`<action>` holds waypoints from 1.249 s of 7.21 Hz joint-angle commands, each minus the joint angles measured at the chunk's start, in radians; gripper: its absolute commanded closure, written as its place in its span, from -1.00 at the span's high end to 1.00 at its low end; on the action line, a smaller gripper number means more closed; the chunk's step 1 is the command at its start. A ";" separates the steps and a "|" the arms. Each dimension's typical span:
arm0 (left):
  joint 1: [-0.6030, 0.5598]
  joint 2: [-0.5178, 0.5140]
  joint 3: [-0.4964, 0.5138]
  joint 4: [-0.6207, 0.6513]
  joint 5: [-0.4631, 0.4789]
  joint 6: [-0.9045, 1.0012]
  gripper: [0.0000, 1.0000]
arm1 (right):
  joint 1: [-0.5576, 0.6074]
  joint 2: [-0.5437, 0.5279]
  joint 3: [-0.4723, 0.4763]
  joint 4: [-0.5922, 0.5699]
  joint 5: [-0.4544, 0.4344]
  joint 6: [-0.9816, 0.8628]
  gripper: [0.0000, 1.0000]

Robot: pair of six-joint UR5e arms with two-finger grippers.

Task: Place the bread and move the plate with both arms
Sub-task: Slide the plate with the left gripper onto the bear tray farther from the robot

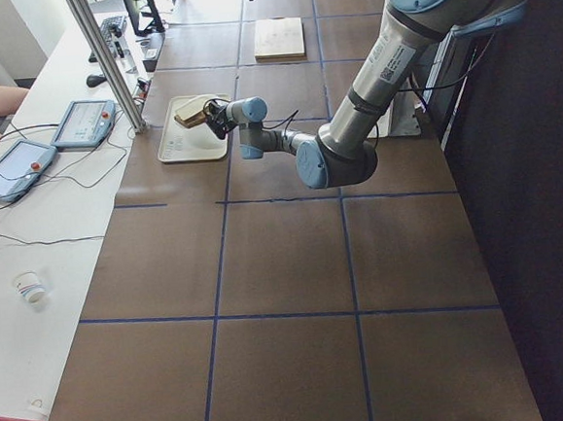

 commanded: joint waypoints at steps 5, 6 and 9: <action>-0.007 -0.034 0.089 0.007 -0.010 0.009 0.05 | 0.001 -0.008 0.001 0.002 0.003 0.004 1.00; -0.021 -0.028 0.079 0.010 -0.054 0.018 0.99 | 0.001 -0.008 0.001 0.002 0.001 0.004 1.00; -0.128 0.134 -0.163 0.121 -0.314 0.111 1.00 | 0.001 -0.014 0.000 0.000 -0.002 0.001 1.00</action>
